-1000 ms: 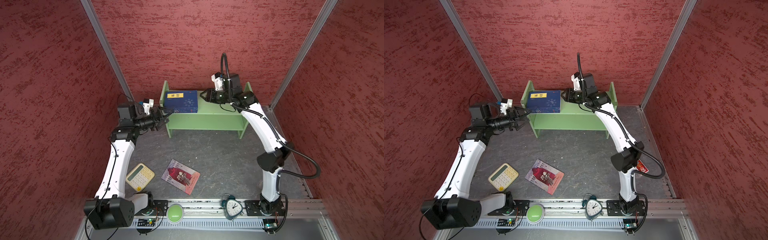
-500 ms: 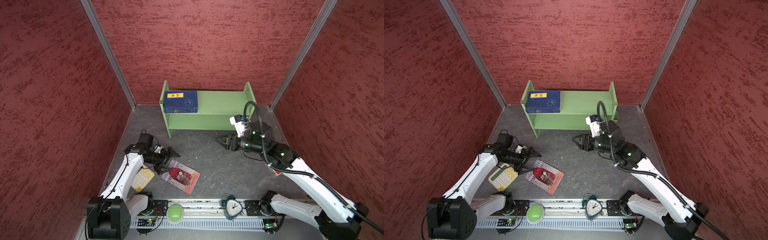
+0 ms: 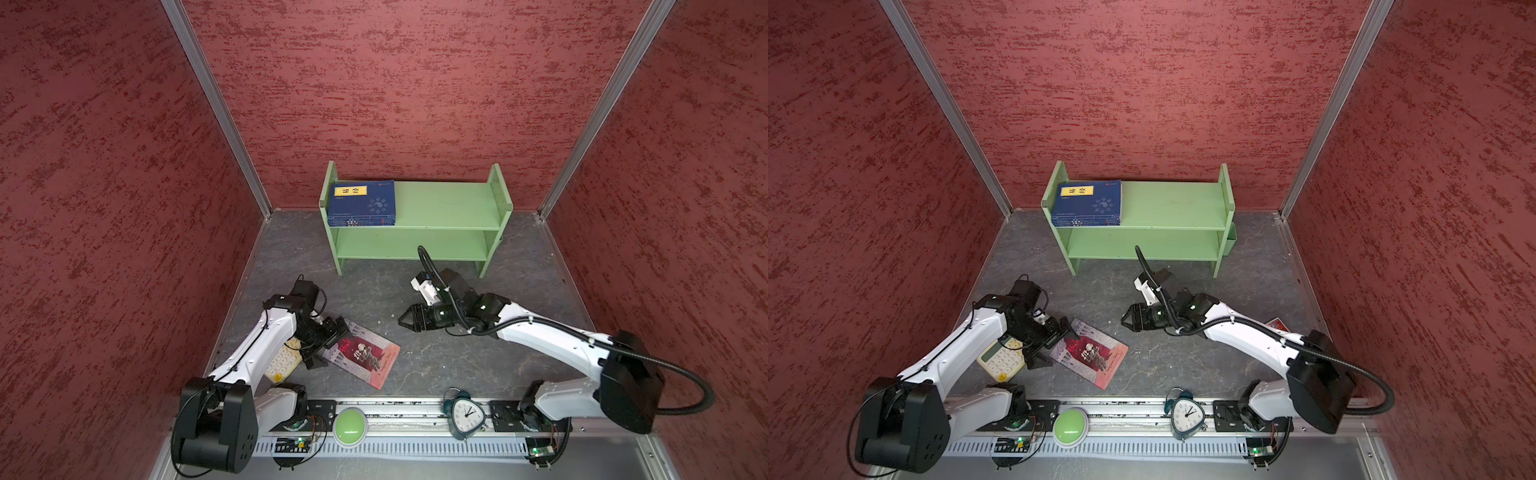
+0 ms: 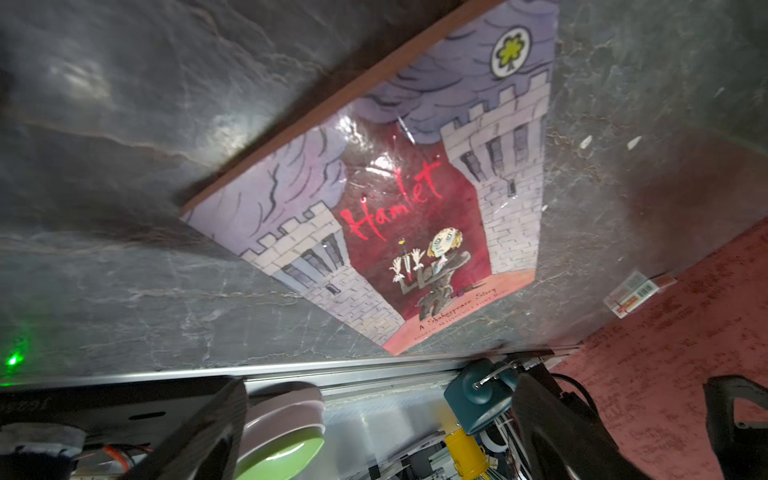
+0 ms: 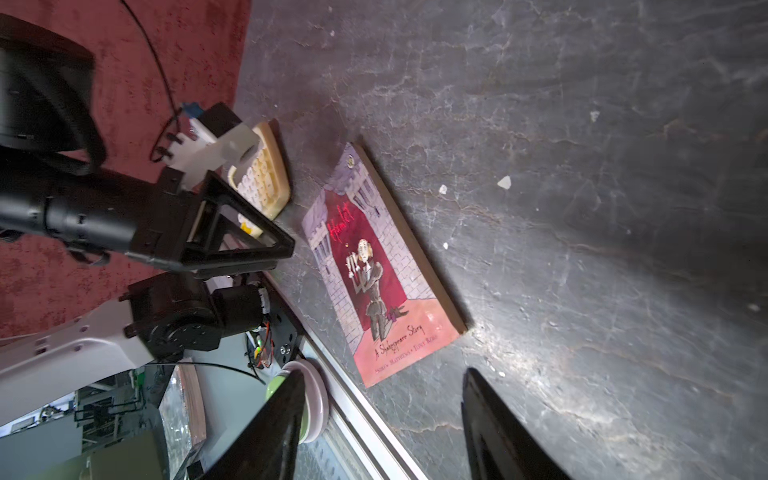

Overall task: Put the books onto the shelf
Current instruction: 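Move both grippers down from the shelf toward the Hamlet book on the table, then close both grippers on opposite edges of the Hamlet picture book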

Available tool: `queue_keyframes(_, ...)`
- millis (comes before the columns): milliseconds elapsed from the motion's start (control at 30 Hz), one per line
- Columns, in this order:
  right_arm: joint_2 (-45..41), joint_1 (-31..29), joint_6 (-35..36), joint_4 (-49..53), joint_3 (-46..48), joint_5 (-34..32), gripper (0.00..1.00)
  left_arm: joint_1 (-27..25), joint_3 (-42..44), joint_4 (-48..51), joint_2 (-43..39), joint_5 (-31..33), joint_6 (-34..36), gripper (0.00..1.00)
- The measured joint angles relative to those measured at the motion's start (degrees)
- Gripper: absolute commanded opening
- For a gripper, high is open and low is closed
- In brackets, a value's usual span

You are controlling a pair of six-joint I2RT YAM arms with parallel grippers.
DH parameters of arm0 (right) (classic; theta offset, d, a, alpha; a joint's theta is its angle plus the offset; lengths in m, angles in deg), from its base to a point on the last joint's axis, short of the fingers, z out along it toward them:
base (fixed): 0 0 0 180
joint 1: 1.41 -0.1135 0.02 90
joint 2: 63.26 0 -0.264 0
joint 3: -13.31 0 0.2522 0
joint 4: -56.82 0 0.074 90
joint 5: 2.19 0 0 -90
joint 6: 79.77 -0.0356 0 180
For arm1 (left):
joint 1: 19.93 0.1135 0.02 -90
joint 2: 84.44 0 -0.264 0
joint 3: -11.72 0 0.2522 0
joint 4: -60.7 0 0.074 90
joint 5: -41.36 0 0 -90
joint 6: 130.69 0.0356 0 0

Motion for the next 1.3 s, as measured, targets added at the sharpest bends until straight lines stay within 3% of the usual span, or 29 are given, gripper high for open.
queue_keyframes(200,9.3,-0.1,0.1,-2.2,-3.3,0.5,0.62,-2.9,-0.6,-0.1,4.9,3.0,-0.5,0.99)
queue_keyframes(567,12.9,-0.2,-1.4,-6.1,-4.8,3.2,0.62,-7.5,-2.3,-5.2,14.1,5.2,-0.8,0.99)
queue_keyframes(1300,16.7,-0.2,-2.0,-8.0,-4.8,4.3,0.61,-9.9,-0.1,-10.2,14.8,6.7,-2.4,0.99)
